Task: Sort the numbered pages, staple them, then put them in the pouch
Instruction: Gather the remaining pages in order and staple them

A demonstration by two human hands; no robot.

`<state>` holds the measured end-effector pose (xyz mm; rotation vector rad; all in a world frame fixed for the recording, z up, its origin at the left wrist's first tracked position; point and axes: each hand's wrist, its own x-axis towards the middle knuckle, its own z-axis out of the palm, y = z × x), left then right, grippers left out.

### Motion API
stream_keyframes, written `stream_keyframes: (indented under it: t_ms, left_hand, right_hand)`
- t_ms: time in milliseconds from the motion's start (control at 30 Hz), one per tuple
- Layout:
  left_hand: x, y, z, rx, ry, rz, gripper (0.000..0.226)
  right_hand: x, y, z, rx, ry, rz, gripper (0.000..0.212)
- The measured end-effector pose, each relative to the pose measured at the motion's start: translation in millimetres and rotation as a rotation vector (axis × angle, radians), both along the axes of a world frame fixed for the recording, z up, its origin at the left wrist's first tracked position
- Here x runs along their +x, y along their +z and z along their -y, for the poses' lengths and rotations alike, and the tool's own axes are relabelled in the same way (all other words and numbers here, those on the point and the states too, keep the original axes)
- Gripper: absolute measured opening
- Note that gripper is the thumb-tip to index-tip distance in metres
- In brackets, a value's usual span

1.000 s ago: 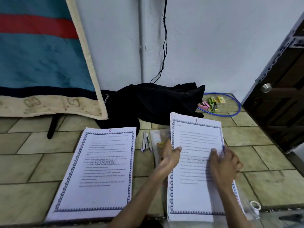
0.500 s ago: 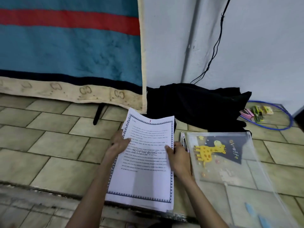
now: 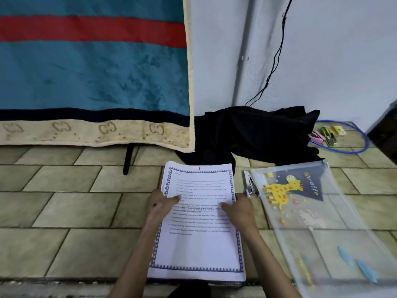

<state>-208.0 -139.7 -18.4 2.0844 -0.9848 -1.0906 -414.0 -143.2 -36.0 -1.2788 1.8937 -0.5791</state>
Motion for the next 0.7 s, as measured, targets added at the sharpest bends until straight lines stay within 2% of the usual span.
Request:
stream_keyframes:
  t_ms: [100, 200, 267, 333, 400, 433, 500, 533, 600, 700]
  left_hand:
    - [10, -1, -2, -0.009, -0.099, -0.152, 0.043]
    - [10, -4, -6, -0.107, -0.109, -0.153, 0.06]
    - [12, -4, -8, -0.13, -0.098, -0.246, 0.067]
    - [15, 0, -12, -0.135, -0.106, -0.378, 0.058]
    - [17, 5, -18, -0.126, -0.097, -0.462, 0.043]
    - [17, 9, -21, -0.137, -0.082, -0.503, 0.035]
    - [14, 22, -25, -0.184, -0.039, -0.555, 0.025]
    - [11, 31, -24, -0.226, -0.022, -0.52, 0.024]
    - [-2, 58, -19, -0.371, -0.027, -0.361, 0.024]
    - [-22, 106, -15, -0.638, 0.046, -0.284, 0.019]
  right_hand:
    - [-1, -6, 5, 0.049, -0.046, 0.09, 0.061]
    - [2, -18, 7, 0.047, -0.038, 0.031, 0.081]
    - [6, -3, -1, 0.004, -0.066, 0.077, 0.074]
    - [2, 9, -8, -0.023, -0.077, 0.178, 0.057]
    - [-7, 21, -15, -0.039, -0.062, 0.373, 0.041]
    - [-11, 27, -18, -0.029, -0.064, 0.538, 0.036]
    - [-15, 42, -23, 0.048, -0.05, 0.847, 0.036]
    - [-13, 51, -23, 0.059, -0.018, 0.886, 0.038]
    - [-6, 69, -18, -0.078, 0.031, 0.799, 0.037]
    - [5, 114, -2, -0.516, -0.005, 0.579, 0.022]
